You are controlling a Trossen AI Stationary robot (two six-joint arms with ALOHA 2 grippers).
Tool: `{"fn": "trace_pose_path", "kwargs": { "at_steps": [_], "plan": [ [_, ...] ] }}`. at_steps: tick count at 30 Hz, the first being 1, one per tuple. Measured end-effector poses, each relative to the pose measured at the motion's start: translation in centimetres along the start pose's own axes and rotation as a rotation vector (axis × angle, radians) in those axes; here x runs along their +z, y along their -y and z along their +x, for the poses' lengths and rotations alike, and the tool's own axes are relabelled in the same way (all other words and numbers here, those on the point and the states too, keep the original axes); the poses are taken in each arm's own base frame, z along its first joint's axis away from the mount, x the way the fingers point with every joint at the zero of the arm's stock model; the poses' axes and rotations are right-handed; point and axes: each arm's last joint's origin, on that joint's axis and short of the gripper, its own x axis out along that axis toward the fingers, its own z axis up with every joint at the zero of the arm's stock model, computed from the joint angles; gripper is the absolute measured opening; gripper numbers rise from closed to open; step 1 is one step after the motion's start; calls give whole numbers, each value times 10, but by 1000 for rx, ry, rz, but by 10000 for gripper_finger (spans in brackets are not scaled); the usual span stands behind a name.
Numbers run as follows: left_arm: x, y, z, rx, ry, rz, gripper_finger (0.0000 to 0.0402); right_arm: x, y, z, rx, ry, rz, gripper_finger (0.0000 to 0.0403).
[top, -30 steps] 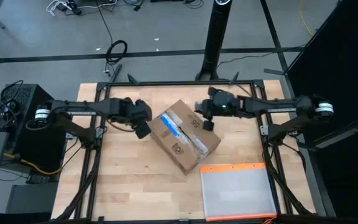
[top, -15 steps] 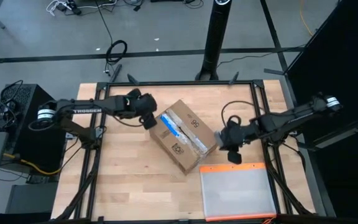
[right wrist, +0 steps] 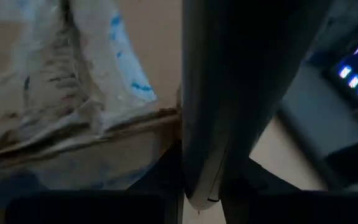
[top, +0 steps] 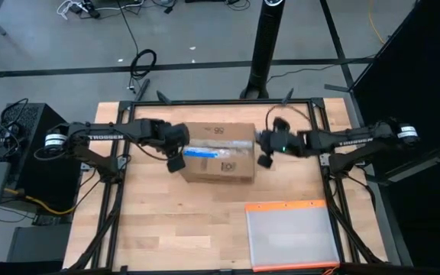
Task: Unpack boxes
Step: Open the cardboard box using the cutter
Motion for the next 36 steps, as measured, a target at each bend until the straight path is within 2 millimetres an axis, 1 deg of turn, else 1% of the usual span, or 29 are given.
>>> {"fn": "trace_pose_path", "kwargs": {
  "at_steps": [7, 9, 12, 15, 18, 21, 23, 30, 36],
  "plan": [
    [-18, 27, -6, -86, -120, -45, 213, 17, 52, 5, -163, 132, -65, 43],
    [-17, 34, -10, -110, -109, -40, 213, 18, 62, 2, -165, 153, -57, 43],
    [-6, 39, -21, -87, 9, 27, 213, 19, 65, -6, -93, 190, -6, 43],
    [13, 35, -30, 26, 189, 162, 213, 22, 59, -11, -34, 224, 109, 43],
    [34, 21, -33, 102, 345, 252, 213, 19, 53, -8, -61, 279, 275, 43],
    [50, 4, -30, -23, 406, 293, 213, 4, 48, 0, -137, 304, 366, 43],
    [56, -7, -26, -75, 419, 311, 213, -5, 47, 0, -149, 305, 395, 43],
    [77, -69, -4, 27, 446, 273, 213, -8, 51, -16, -212, 352, 470, 43],
    [82, -129, 10, 124, 462, 244, 213, -12, 55, -29, -264, 395, 535, 43]
  ]
}}
